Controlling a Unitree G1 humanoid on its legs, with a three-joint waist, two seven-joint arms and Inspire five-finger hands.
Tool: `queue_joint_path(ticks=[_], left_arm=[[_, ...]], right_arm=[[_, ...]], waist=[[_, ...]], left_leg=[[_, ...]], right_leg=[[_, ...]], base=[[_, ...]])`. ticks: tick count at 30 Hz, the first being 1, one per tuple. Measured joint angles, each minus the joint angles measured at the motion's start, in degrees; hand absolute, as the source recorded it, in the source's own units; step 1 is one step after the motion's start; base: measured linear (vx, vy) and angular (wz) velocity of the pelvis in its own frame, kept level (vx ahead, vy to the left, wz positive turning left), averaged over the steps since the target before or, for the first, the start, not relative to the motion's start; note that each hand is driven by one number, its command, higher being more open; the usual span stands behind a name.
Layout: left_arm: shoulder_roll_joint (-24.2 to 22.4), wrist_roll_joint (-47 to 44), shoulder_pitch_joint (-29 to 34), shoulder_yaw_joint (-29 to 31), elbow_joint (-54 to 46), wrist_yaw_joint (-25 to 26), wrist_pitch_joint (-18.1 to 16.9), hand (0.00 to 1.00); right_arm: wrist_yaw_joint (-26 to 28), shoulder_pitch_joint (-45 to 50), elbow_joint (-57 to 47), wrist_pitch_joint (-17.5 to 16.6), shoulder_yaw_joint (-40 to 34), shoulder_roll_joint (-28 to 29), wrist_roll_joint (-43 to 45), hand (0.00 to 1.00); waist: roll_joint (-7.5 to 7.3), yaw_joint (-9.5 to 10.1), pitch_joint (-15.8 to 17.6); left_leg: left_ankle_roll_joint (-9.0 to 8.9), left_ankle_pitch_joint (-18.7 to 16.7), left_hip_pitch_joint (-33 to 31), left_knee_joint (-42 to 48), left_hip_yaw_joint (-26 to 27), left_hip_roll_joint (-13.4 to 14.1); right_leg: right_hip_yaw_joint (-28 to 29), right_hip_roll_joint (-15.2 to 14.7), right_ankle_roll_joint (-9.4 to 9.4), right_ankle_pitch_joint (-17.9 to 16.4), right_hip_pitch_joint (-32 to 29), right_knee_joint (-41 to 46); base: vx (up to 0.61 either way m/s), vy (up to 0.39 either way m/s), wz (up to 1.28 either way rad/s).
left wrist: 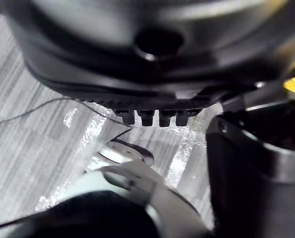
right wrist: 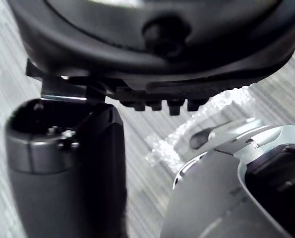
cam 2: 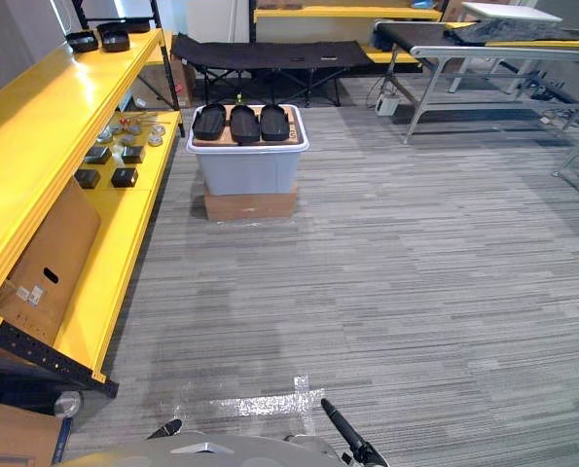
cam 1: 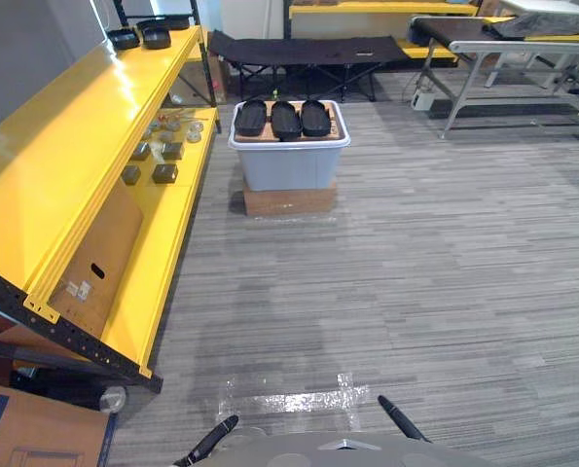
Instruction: Walk over and take three plastic housings, then place them on the shelf
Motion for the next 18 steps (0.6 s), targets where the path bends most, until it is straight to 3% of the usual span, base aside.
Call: queue_joint_path(ticks=[8,14,18], left_arm=[[-0.2,-2.8,-2.3,-0.8,0.5,-4.4,-2.4,1.0],[0.0,-5.8,-2.6,-1.6,0.4,-3.8,-3.9,1.0],[-0.3,-6.1,-2.1,-2.4,0.0,-3.2,-7.2,1.0]], right_arm=[[-0.1,-2.4,0.3,-3.7,-1.7,1.3,-0.1,1.0],[-0.1,-5.2,-0.1,-6.4,-0.8,2.4,-0.1,1.0],[-0.2,-5.7,-1.1,-7.8,0.4,2.6,0.0,1.0]], waist=[[-0.6,-0.17,0.8],[-1.21,-0.02,1.1],[-1.31,-0.01,1.1]], left_leg=[[-1.04,2.1,4.1,-5.0,0.1,-1.1],[-0.97,2.9,5.2,-6.7,0.4,-1.2],[-0.92,2.9,5.7,-7.0,0.8,-1.2]], right_leg=[[-1.0,-0.8,0.76,0.4,2.5,-1.8],[-1.0,-0.8,1.08,0.6,2.6,-1.8],[-0.7,-0.8,1.09,0.6,2.8,-1.8]], base=[[0.03,0.034,0.01],[0.0,0.003,-0.01],[-0.03,0.005,-0.05]])
